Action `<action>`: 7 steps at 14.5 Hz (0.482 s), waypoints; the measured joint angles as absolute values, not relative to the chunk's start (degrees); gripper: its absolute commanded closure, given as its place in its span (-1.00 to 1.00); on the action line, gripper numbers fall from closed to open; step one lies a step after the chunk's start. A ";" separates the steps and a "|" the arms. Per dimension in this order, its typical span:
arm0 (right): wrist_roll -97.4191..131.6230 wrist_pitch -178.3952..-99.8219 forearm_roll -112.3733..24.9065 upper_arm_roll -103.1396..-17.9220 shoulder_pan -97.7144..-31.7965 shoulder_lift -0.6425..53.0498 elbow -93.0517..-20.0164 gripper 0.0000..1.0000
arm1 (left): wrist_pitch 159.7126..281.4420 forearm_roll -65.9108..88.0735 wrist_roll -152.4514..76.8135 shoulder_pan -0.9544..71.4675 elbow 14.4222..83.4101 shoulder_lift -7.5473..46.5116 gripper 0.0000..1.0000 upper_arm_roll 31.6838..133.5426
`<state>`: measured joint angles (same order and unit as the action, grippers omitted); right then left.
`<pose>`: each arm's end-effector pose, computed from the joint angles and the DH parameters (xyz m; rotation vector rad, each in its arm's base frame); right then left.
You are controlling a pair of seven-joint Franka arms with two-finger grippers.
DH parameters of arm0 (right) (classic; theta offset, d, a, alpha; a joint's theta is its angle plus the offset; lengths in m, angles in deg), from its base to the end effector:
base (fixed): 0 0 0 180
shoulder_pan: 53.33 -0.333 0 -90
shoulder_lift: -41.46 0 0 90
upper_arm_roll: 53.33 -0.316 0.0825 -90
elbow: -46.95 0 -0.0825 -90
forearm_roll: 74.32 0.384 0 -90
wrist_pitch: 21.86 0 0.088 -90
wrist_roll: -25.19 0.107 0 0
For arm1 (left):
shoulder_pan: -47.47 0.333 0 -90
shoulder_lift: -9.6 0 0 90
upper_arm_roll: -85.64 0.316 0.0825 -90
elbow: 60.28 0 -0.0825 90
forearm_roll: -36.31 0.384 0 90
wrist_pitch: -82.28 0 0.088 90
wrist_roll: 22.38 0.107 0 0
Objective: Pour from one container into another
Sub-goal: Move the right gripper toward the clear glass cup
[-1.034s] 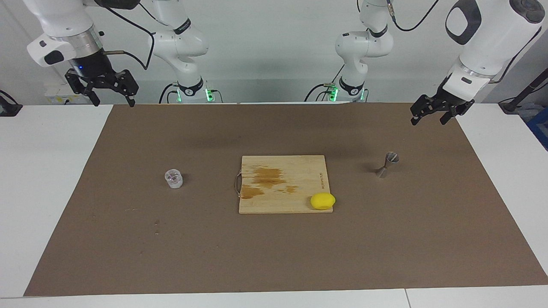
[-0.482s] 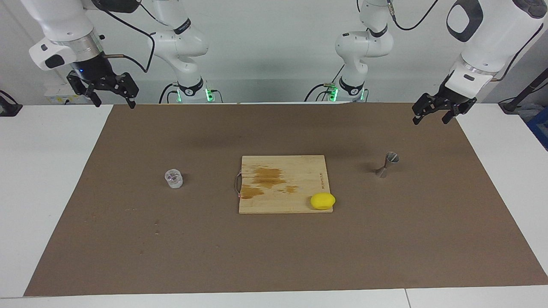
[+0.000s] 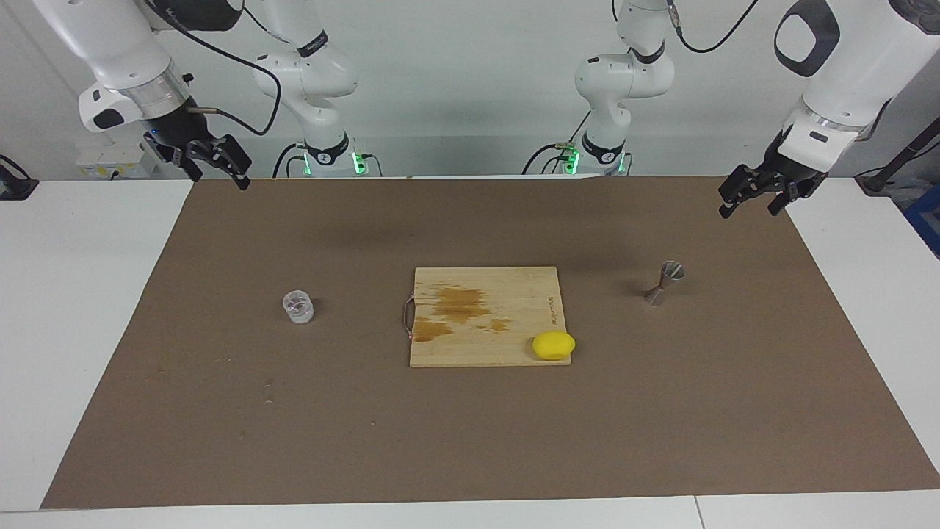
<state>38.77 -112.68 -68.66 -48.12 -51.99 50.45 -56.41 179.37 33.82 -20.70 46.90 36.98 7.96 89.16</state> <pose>0.5002 -0.0502 0.5991 -2.9836 0.5341 0.1054 0.5539 0.0248 0.5911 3.0971 0.0418 0.0424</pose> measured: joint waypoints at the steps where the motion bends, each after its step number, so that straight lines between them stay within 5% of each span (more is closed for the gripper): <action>1: 39.70 -113.57 -66.82 -48.08 -50.90 50.48 -57.98 -1.00 | 180.92 33.84 -20.70 47.34 38.62 7.40 -1.00 89.21; 7: 48.36 -114.96 -48.41 -47.87 -42.91 50.38 -65.84 -1.00 | 184.70 32.59 -24.57 51.29 43.66 6.03 -1.00 89.33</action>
